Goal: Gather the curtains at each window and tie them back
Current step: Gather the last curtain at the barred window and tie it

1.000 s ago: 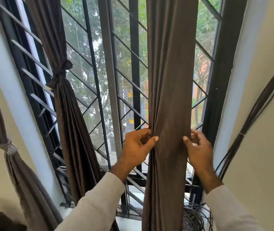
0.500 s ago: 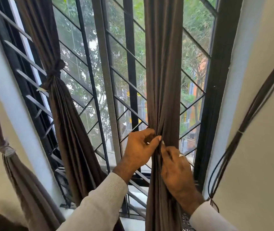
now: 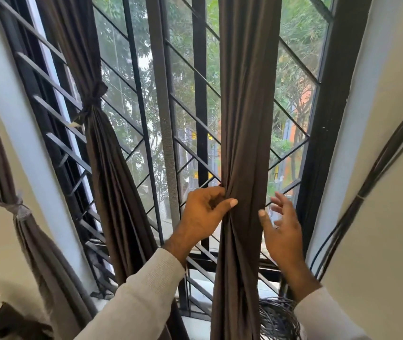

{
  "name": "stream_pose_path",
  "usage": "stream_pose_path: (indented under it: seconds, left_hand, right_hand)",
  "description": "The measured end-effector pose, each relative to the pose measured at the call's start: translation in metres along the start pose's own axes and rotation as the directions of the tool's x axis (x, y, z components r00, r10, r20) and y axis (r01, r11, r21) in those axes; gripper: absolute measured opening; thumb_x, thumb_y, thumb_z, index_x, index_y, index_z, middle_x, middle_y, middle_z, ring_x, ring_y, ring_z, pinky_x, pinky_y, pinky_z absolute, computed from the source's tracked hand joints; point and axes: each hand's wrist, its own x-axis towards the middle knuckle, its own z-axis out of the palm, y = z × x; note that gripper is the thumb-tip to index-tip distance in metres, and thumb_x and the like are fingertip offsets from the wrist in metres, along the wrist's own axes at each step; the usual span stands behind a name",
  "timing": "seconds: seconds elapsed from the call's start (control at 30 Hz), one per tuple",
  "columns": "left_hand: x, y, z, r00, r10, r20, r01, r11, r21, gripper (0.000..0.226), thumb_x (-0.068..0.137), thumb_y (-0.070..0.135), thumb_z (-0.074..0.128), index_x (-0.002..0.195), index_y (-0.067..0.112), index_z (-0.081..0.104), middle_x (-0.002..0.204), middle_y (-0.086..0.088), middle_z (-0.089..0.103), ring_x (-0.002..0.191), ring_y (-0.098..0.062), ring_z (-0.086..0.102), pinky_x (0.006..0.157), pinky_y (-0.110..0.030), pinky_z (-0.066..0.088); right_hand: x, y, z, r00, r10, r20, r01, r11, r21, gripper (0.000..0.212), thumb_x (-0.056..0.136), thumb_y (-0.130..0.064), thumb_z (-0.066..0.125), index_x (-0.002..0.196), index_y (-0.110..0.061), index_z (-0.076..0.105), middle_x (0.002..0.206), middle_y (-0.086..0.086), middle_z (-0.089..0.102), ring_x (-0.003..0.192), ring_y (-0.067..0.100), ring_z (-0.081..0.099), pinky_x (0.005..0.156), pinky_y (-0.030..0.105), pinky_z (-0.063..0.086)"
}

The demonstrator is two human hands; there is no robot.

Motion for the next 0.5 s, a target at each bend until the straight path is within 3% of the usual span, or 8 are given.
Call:
stream_pose_path:
  seconds: [0.03,0.1,0.17,0.23,0.33,0.4,0.5]
  left_hand:
    - [0.000,0.001,-0.002,1.000,0.007,0.012,-0.007,1.000,-0.008,0.011,0.099,0.021,0.079,0.098,0.010,0.080,0.079,0.006,0.077,0.072,-0.011,0.072,0.072,-0.027,0.060]
    - [0.000,0.003,-0.005,1.000,0.001,0.008,-0.001,1.000,0.005,0.009,0.099,0.021,0.079,0.101,0.013,0.082,0.083,0.010,0.078,0.079,-0.010,0.074,0.076,-0.024,0.060]
    - [-0.001,0.005,-0.007,0.999,-0.008,-0.032,0.010,0.998,0.065,0.005,0.098,0.023,0.079,0.097,0.019,0.082,0.079,0.017,0.074,0.077,-0.004,0.072,0.072,-0.016,0.055]
    - [-0.001,0.005,-0.008,0.999,-0.019,-0.050,0.025,0.993,0.118,0.009,0.099,0.028,0.078,0.094,0.022,0.082,0.078,0.014,0.075,0.074,-0.006,0.072,0.068,-0.019,0.056]
    - [-0.003,0.006,-0.009,0.997,-0.021,-0.070,0.033,0.984,0.176,0.018,0.099,0.037,0.071,0.093,0.023,0.080,0.078,0.012,0.075,0.074,-0.007,0.072,0.069,-0.030,0.061]
    - [-0.004,0.007,-0.008,0.994,0.015,-0.106,0.013,0.967,0.254,0.020,0.099,0.036,0.070,0.087,0.022,0.076,0.071,0.014,0.070,0.068,-0.005,0.067,0.066,-0.024,0.056]
    - [-0.008,0.011,-0.001,0.991,0.056,-0.125,-0.015,0.952,0.307,0.025,0.099,0.030,0.072,0.077,0.020,0.067,0.061,0.013,0.062,0.058,-0.006,0.060,0.060,-0.016,0.045]
  right_hand:
    - [0.006,-0.003,-0.001,0.996,0.078,0.048,-0.082,0.993,0.086,0.045,0.101,-0.022,0.070,0.142,-0.028,0.054,0.125,-0.013,0.064,0.111,-0.001,0.063,0.083,0.010,0.049]
    - [0.009,-0.007,-0.002,0.994,0.085,0.062,-0.092,0.987,0.135,0.031,0.099,-0.026,0.073,0.128,-0.031,0.064,0.110,-0.017,0.070,0.098,-0.005,0.069,0.073,0.010,0.055]
    - [0.003,-0.011,-0.005,0.997,-0.018,-0.079,0.018,1.000,0.005,0.016,0.096,-0.024,0.076,0.111,-0.024,0.074,0.095,-0.012,0.071,0.086,0.007,0.071,0.075,0.017,0.056]
    - [-0.011,-0.014,-0.002,0.967,-0.167,-0.193,0.138,0.978,-0.157,0.014,0.094,-0.018,0.079,0.106,-0.014,0.075,0.092,-0.007,0.065,0.081,0.011,0.063,0.077,0.011,0.049]
    - [-0.028,-0.022,0.003,0.948,-0.267,-0.175,0.233,0.954,-0.189,0.012,0.094,-0.013,0.077,0.105,-0.011,0.073,0.092,-0.004,0.063,0.081,0.008,0.057,0.078,0.007,0.045]
    - [-0.036,-0.026,0.008,0.932,-0.348,-0.102,0.323,0.924,-0.204,0.015,0.095,-0.010,0.075,0.110,-0.010,0.073,0.095,-0.001,0.065,0.084,0.011,0.059,0.082,0.013,0.048]
    - [-0.046,-0.025,0.021,0.880,-0.474,0.029,0.459,0.832,-0.312,0.023,0.099,-0.008,0.070,0.121,-0.010,0.072,0.103,0.003,0.067,0.088,0.022,0.065,0.080,0.034,0.055]
